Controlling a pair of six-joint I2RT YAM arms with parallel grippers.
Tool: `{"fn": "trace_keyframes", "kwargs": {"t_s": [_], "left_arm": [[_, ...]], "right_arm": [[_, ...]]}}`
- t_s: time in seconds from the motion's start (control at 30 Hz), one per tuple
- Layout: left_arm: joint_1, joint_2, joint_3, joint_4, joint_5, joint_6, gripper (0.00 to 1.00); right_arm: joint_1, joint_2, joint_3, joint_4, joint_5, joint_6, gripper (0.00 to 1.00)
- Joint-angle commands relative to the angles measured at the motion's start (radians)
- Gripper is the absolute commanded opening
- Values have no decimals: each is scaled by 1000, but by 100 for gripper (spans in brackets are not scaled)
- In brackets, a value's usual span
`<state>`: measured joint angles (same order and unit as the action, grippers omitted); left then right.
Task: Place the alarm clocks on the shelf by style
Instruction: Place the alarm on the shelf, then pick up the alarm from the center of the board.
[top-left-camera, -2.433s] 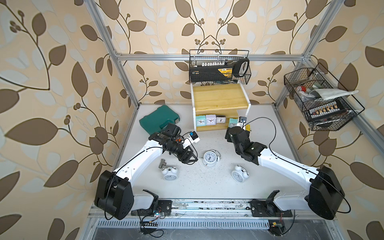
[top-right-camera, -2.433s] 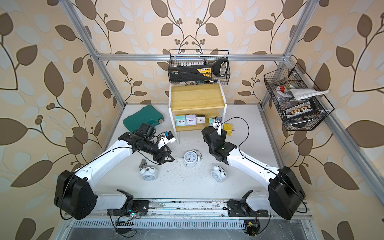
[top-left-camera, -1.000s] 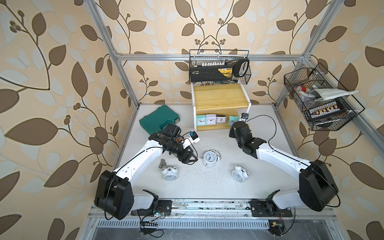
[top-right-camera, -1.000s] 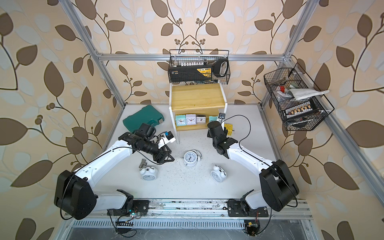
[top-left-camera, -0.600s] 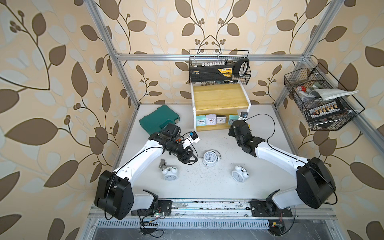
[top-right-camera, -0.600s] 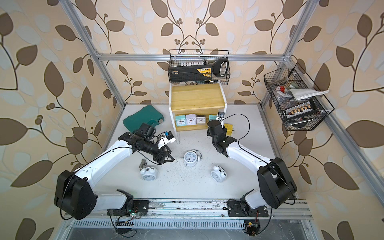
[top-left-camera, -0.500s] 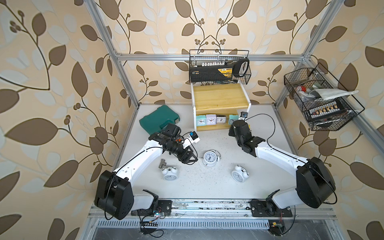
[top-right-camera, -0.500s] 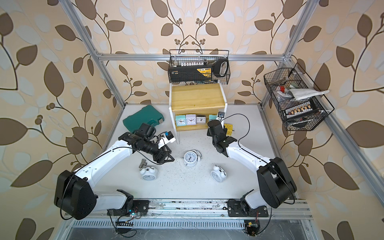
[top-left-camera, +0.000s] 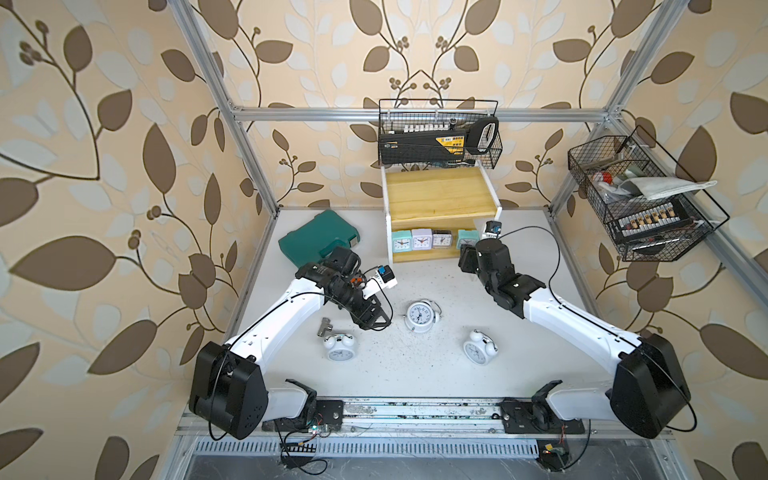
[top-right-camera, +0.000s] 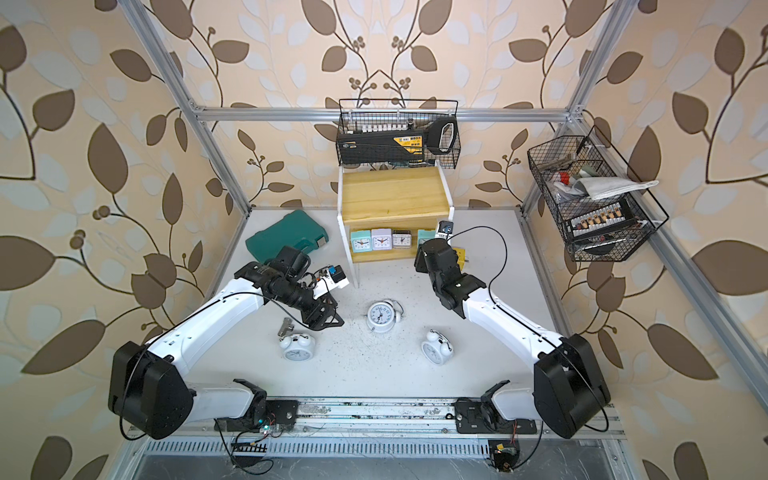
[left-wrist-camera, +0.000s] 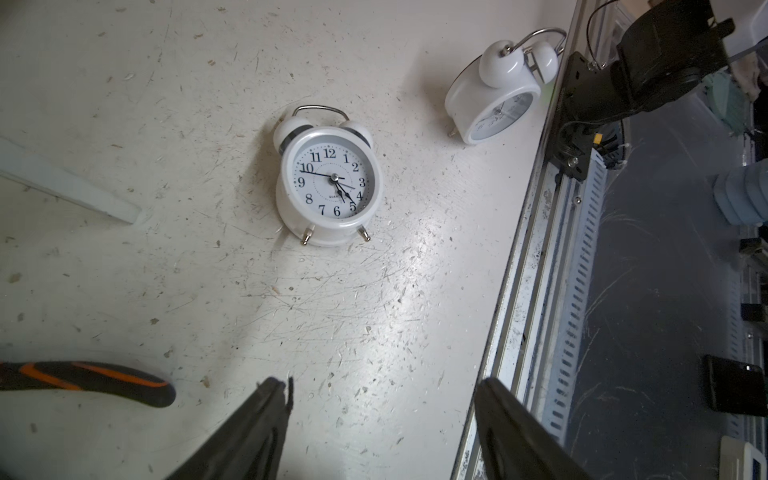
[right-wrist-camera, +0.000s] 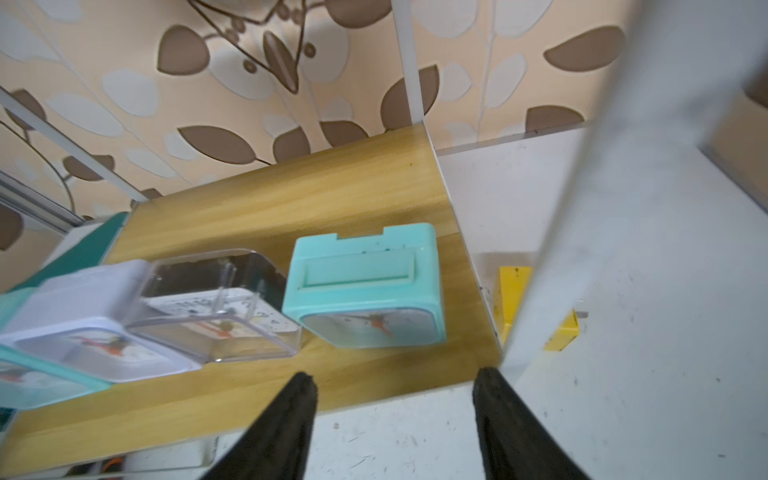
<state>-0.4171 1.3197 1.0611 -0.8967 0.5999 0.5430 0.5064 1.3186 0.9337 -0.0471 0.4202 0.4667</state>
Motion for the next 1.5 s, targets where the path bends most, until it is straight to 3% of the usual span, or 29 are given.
{"fn": "trace_keyframes", "kwargs": {"t_s": [0.0, 0.1, 0.3, 0.4, 0.6, 0.97, 1.3, 1.47], "left_arm": [[28, -40, 66, -123, -67, 86, 77], [35, -32, 88, -228, -99, 158, 79], [38, -35, 74, -352, -267, 248, 81], [45, -43, 58, -401, -340, 283, 82], [54, -51, 4, -427, -446, 324, 84], [52, -12, -114, -320, -466, 306, 84], [36, 28, -162, -258, -486, 294, 71], [31, 33, -176, -252, -487, 294, 60]], "right_arm": [[0, -44, 7, -95, -189, -50, 75], [0, -73, -2, -112, -355, -97, 81], [1, -106, -30, -117, -512, -87, 93], [1, -108, -45, -113, -561, -82, 99], [2, -124, -102, -64, -625, -62, 99], [14, -198, -186, -5, -663, -34, 99], [33, -176, -252, 122, -760, -32, 98], [56, -138, -252, 155, -780, -40, 94]]}}
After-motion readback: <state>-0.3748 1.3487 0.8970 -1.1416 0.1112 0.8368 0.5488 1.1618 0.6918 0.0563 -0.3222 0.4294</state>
